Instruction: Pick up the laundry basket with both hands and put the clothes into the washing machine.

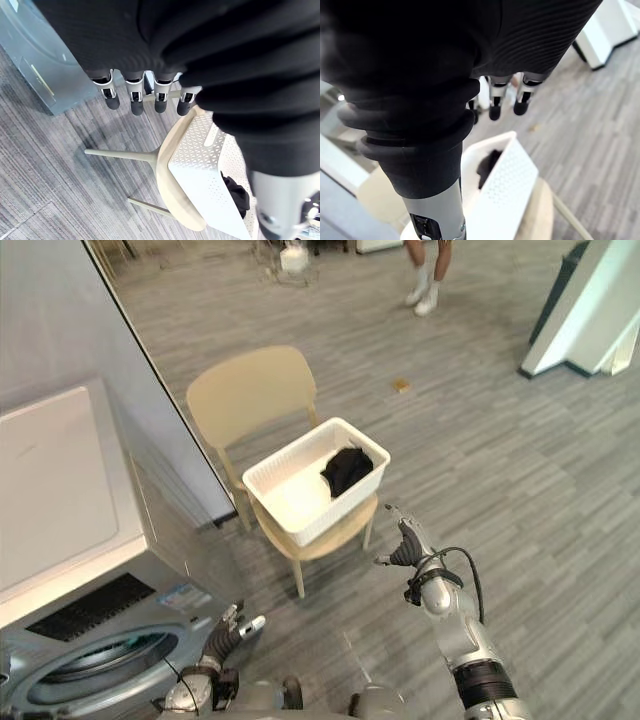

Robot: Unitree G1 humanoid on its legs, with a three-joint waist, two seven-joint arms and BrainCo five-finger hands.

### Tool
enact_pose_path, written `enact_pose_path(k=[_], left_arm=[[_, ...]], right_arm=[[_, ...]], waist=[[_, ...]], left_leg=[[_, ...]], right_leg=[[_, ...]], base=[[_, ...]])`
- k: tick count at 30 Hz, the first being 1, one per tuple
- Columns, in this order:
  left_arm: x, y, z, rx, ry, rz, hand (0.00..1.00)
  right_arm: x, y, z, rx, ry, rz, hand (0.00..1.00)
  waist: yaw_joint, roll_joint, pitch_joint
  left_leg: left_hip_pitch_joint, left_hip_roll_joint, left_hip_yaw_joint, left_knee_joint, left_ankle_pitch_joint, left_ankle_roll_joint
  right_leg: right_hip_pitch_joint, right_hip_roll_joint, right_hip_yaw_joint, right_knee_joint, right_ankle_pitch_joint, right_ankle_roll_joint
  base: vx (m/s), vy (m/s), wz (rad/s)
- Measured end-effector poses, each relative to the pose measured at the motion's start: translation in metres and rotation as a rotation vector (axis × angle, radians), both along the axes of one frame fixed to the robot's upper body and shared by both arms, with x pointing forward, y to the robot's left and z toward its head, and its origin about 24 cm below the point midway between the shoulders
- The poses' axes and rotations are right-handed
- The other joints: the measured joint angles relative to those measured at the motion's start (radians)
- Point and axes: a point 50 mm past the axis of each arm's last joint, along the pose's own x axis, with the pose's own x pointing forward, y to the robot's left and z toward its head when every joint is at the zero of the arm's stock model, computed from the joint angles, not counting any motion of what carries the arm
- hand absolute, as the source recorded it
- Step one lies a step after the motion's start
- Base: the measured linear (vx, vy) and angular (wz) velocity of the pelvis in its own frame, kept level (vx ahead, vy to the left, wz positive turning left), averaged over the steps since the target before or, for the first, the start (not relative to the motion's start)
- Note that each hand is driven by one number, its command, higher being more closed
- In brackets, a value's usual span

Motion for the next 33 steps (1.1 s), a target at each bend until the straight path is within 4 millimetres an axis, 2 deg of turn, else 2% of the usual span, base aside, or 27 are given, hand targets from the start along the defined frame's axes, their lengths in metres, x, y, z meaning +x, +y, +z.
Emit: enact_pose_path(k=[1,2,3,4,5,6,7,8,9,11,12,13,14,16,17,18,19,20,23,24,25,26,29,30,31,32,33], left_arm=[[0.001,0.002,-0.001,0.006,0.004,-0.012,0.0],[0.002,0.004,-0.001,0.012,0.005,-0.018,0.0],[0.002,0.009,-0.001,0.031,0.008,-0.021,0.0],[0.0,0.016,-0.001,0.055,0.013,-0.027,0.0],[-0.002,0.022,-0.003,0.072,0.024,-0.029,0.0],[-0.007,0.029,-0.005,0.088,0.043,-0.016,0.0],[-0.014,0.027,-0.011,0.072,0.077,0.006,0.0],[-0.015,0.025,-0.011,0.06,0.08,0.022,0.0],[-0.018,0.019,-0.013,0.036,0.088,0.035,0.0],[-0.02,0.008,-0.015,0.0,0.099,0.039,0.0],[-0.019,0.002,-0.015,-0.022,0.098,0.043,0.0],[-0.018,0.001,-0.015,-0.024,0.095,0.044,0.0],[-0.014,0.0,-0.011,-0.029,0.075,0.045,0.0],[-0.012,0.003,-0.008,-0.034,0.057,0.061,0.0],[-0.012,0.003,-0.007,-0.039,0.049,0.067,0.0],[-0.014,0.006,-0.007,-0.04,0.053,0.073,0.0],[-0.012,0.007,-0.007,-0.036,0.05,0.071,0.0],[-0.011,0.007,-0.006,-0.035,0.045,0.067,0.0],[-0.018,0.009,-0.009,-0.039,0.067,0.059,0.0],[-0.022,0.013,-0.009,-0.028,0.078,0.053,0.0],[-0.022,0.014,-0.009,-0.023,0.08,0.049,0.0],[-0.021,0.016,-0.009,-0.018,0.077,0.05,0.0],[-0.02,0.02,-0.008,-0.011,0.071,0.055,0.0],[-0.019,0.02,-0.008,-0.012,0.069,0.052,0.0],[-0.018,0.023,-0.006,-0.003,0.06,0.048,0.0],[-0.017,0.027,-0.005,0.005,0.056,0.046,0.0],[-0.016,0.024,-0.006,-0.013,0.061,0.06,0.0]], right_arm=[[0.0,-0.003,0.01,-0.024,-0.038,0.017,0.0],[0.001,-0.005,0.014,-0.032,-0.052,0.02,0.0],[0.002,-0.006,0.02,-0.034,-0.081,0.022,0.0],[0.004,-0.001,0.023,-0.023,-0.1,0.036,0.0],[0.006,0.003,0.026,-0.012,-0.114,0.048,0.0],[0.009,0.01,0.031,0.002,-0.138,0.066,0.0],[0.014,0.013,0.037,-0.001,-0.16,0.078,0.0],[0.015,0.013,0.04,-0.001,-0.171,0.083,0.0],[0.016,0.011,0.045,-0.002,-0.189,0.084,0.0],[0.018,0.005,0.052,-0.005,-0.217,0.072,0.0],[0.021,-0.002,0.062,-0.02,-0.254,0.058,0.0],[0.021,-0.004,0.064,-0.023,-0.262,0.053,0.0],[0.023,-0.012,0.075,-0.043,-0.294,0.037,0.0],[0.026,-0.018,0.085,-0.077,-0.321,0.03,0.0],[0.029,-0.019,0.09,-0.093,-0.33,0.036,0.0],[0.032,-0.022,0.085,-0.094,-0.312,0.025,0.0],[0.035,-0.024,0.081,-0.096,-0.293,0.014,0.0],[0.038,-0.032,0.072,-0.113,-0.248,-0.017,0.0],[0.04,-0.039,0.052,-0.129,-0.157,-0.076,0.0],[0.04,-0.039,0.05,-0.136,-0.148,-0.078,0.0],[0.039,-0.041,0.049,-0.154,-0.138,-0.079,0.0],[0.039,-0.042,0.048,-0.165,-0.132,-0.081,0.0],[0.038,-0.049,0.039,-0.208,-0.083,-0.092,0.0],[0.038,-0.05,0.037,-0.229,-0.075,-0.095,0.0],[0.042,-0.045,0.039,-0.236,-0.083,-0.077,0.0],[0.046,-0.042,0.042,-0.241,-0.088,-0.065,0.0],[0.052,-0.04,0.043,-0.249,-0.084,-0.058,0.0]], waist=[[-0.003,0.0,0.0],[-0.006,-0.004,-0.001],[-0.012,-0.02,-0.01],[-0.007,-0.048,-0.024],[0.003,-0.069,-0.033],[0.015,-0.091,-0.037],[0.022,-0.041,-0.039],[0.024,-0.024,-0.041],[0.035,-0.019,-0.037],[0.036,-0.025,-0.033],[0.032,-0.031,-0.028],[0.032,-0.031,-0.028],[0.035,-0.024,-0.028],[0.037,-0.017,-0.027],[0.038,-0.007,-0.033],[0.039,-0.004,-0.04],[0.037,-0.005,-0.042],[0.038,-0.024,-0.035],[0.048,-0.038,-0.029],[0.033,-0.038,-0.028],[0.031,-0.039,-0.03],[0.033,-0.042,-0.032],[0.035,-0.041,-0.032],[0.037,-0.049,-0.032],[0.045,-0.076,-0.027],[0.05,-0.088,-0.019],[0.07,-0.061,-0.02]], left_leg=[[-0.009,-0.001,-0.053,0.021,-0.012,-0.015],[-0.011,-0.002,-0.075,0.03,-0.017,-0.023],[-0.022,-0.001,-0.109,0.055,-0.034,-0.05],[-0.031,0.0,-0.131,0.075,-0.051,-0.078],[-0.036,0.004,-0.143,0.091,-0.064,-0.098],[-0.045,0.028,-0.159,0.132,-0.089,-0.134],[-0.061,0.104,-0.179,0.181,-0.096,-0.148],[-0.079,0.132,-0.181,0.216,-0.086,-0.147],[-0.122,0.174,-0.168,0.297,-0.034,-0.066],[-0.148,0.226,-0.074,0.358,0.058,0.012],[-0.163,0.23,0.007,0.382,0.042,-0.01],[-0.164,0.226,0.022,0.383,0.036,-0.016],[-0.165,0.194,0.064,0.375,0.017,-0.041],[-0.164,0.105,0.083,0.286,0.014,-0.049],[-0.146,0.048,0.075,0.16,0.052,-0.064],[-0.117,0.042,0.081,0.081,0.052,-0.023],[-0.106,0.03,0.082,0.058,0.056,-0.02],[-0.09,0.015,0.08,0.023,0.057,-0.019],[-0.052,-0.003,0.066,-0.018,0.06,-0.013],[-0.039,-0.012,0.03,-0.03,0.064,-0.007],[-0.031,-0.018,-0.001,-0.038,0.067,-0.005],[-0.03,-0.02,-0.016,-0.042,0.069,-0.008],[-0.052,-0.019,-0.123,-0.042,0.083,-0.033],[-0.076,-0.018,-0.152,-0.02,0.09,-0.046],[-0.11,-0.017,-0.158,0.013,0.088,-0.068],[-0.126,-0.014,-0.166,0.036,0.08,-0.085],[-0.167,0.033,-0.199,0.069,0.079,-0.116]], right_leg=[[-0.01,-0.049,0.032,-0.018,0.0,0.0],[-0.009,-0.069,0.046,-0.036,0.003,0.001],[0.0,-0.095,0.081,-0.092,0.02,0.026],[0.016,-0.114,0.095,-0.165,0.055,0.087],[0.027,-0.118,0.092,-0.216,0.081,0.115],[0.045,-0.104,0.065,-0.256,0.067,0.141],[0.081,-0.027,0.024,-0.274,0.052,0.105],[0.096,-0.002,0.01,-0.294,0.049,0.089],[0.118,0.035,-0.017,-0.309,0.045,0.063],[0.177,0.057,-0.048,-0.355,0.059,0.033],[0.222,0.056,-0.071,-0.405,0.069,0.014],[0.228,0.056,-0.072,-0.413,0.07,0.012],[0.244,0.051,-0.077,-0.44,0.073,0.007],[0.255,0.038,-0.087,-0.454,0.074,0.006],[0.253,0.042,-0.09,-0.454,0.073,0.006],[0.253,0.054,-0.09,-0.454,0.073,0.007],[0.253,0.046,-0.091,-0.448,0.073,0.007],[0.239,0.033,-0.093,-0.413,0.07,0.011],[0.146,-0.005,-0.092,-0.17,0.075,0.03],[0.108,-0.036,-0.094,-0.051,0.088,0.054],[0.086,-0.058,-0.099,-0.01,0.058,0.027],[0.079,-0.071,-0.101,-0.009,0.043,0.021],[0.062,-0.121,-0.065,-0.095,0.024,-0.003],[0.072,-0.124,-0.044,-0.193,0.043,0.026],[0.086,-0.136,-0.043,-0.332,0.124,0.079],[0.084,-0.133,-0.041,-0.368,0.147,0.123],[0.097,-0.08,-0.052,-0.405,0.144,0.114]], base=[[0.12,-0.08,1.0],[0.15,-0.195,1.09],[0.18,-0.317,0.94],[0.19,-0.383,0.83],[0.17,-0.468,0.52],[0.18,-0.529,0.32],[0.18,-0.513,0.25],[0.17,-0.418,0.18],[0.12,-0.296,0.18],[0.19,-0.36,0.4],[0.19,-0.282,0.45],[0.17,-0.198,0.32],[0.14,-0.084,0.16],[0.14,-0.058,0.13],[0.11,0.014,0.03],[0.11,0.02,0.09],[0.11,0.026,0.17],[0.09,0.028,0.23],[0.11,0.04,0.28],[0.12,0.001,0.75],[0.13,-0.013,0.8],[0.13,-0.05,0.86],[0.08,-0.154,1.0],[0.04,-0.268,0.96],[0.03,-0.313,0.82],[0.0,-0.387,0.45],[-0.01,-0.328,0.14]])
